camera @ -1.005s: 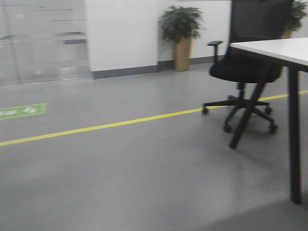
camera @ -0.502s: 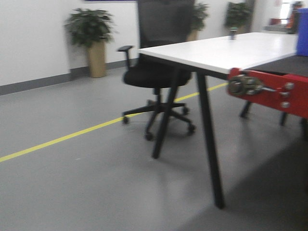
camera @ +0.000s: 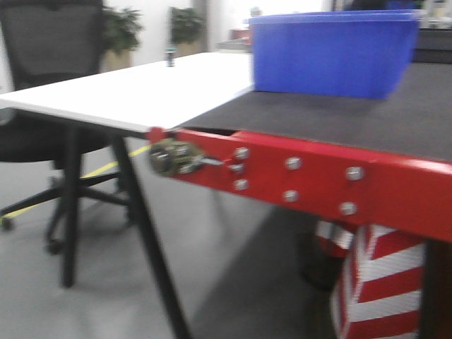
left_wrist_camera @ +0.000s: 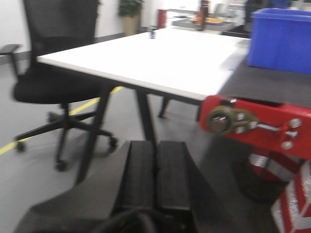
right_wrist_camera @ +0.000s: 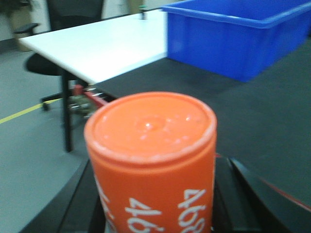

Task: Grab orange capacitor from left shelf to right conveyor
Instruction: 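Drive the base to the conveyor while holding the cylinder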

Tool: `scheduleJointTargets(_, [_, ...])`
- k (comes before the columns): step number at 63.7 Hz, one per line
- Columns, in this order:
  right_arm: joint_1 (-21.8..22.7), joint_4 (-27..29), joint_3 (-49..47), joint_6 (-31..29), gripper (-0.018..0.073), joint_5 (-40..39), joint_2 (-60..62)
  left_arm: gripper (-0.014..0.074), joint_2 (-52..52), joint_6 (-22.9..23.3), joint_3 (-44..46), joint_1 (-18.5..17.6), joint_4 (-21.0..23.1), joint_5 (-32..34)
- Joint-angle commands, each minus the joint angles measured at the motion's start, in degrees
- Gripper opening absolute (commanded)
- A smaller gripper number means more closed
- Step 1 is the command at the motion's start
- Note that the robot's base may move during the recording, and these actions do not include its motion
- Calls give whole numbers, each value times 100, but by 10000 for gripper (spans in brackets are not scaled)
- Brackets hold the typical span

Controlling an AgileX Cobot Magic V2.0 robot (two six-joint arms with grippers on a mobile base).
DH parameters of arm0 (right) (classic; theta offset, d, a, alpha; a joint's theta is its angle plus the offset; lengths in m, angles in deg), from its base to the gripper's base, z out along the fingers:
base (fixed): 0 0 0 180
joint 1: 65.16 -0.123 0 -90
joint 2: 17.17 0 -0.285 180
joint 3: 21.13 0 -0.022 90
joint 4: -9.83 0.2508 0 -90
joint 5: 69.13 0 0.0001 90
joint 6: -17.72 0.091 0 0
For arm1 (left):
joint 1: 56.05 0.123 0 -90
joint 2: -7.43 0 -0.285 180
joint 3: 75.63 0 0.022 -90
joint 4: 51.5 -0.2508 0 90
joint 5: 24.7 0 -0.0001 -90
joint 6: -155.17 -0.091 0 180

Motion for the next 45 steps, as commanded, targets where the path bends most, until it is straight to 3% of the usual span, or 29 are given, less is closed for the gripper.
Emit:
scheduleJointTargets(1, [26,-21,-168,-31,172,-533,-65,-127,-70,8,24,-31,10,515])
scheduleJointTargets(10, [26,-21,-168,-31,172,-533,-65,-127,-70,8,24,5,10,515])
scheduleJointTargets(23, [26,-21,-168,-31,172,-533,-65,-127,-70,8,24,322,10,515])
scheduleJointTargets(45, [26,-21,-168,-31,172,-533,-65,-127,-70,8,24,334,10,515])
